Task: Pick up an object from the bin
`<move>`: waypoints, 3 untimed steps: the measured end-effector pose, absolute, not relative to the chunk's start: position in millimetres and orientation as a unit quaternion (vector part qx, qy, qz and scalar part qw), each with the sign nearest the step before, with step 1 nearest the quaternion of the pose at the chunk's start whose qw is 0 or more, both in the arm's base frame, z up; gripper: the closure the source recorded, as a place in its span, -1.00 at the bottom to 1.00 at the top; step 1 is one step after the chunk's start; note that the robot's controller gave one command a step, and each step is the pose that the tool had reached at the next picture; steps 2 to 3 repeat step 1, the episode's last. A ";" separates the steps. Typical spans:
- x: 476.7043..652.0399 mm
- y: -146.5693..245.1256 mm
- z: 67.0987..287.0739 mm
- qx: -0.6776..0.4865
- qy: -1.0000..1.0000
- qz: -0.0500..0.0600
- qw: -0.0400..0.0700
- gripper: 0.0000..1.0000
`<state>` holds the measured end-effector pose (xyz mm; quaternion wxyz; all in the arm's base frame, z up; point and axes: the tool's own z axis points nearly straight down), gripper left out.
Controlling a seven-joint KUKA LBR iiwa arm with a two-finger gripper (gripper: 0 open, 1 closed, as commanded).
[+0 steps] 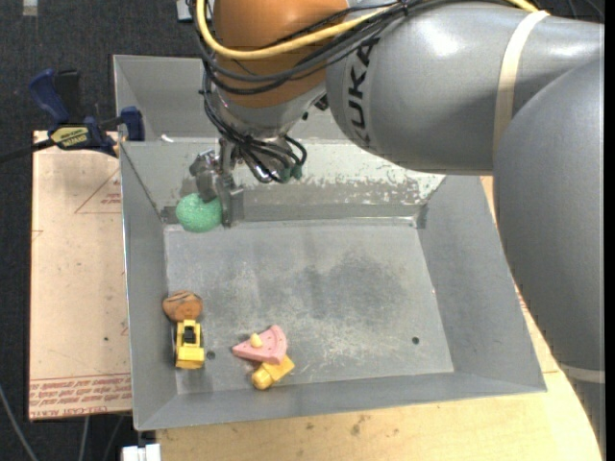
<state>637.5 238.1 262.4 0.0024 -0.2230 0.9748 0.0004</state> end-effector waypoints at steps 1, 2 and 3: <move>600.0 243.5 241.8 -0.284 0.959 0.001 0.001 1.00; 600.0 243.5 241.8 -0.284 0.959 0.001 0.001 1.00; 600.0 243.5 241.8 -0.284 0.959 0.001 0.001 1.00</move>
Offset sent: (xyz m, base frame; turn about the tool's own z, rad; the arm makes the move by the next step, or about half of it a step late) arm 0.0000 0.0000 0.0000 0.0000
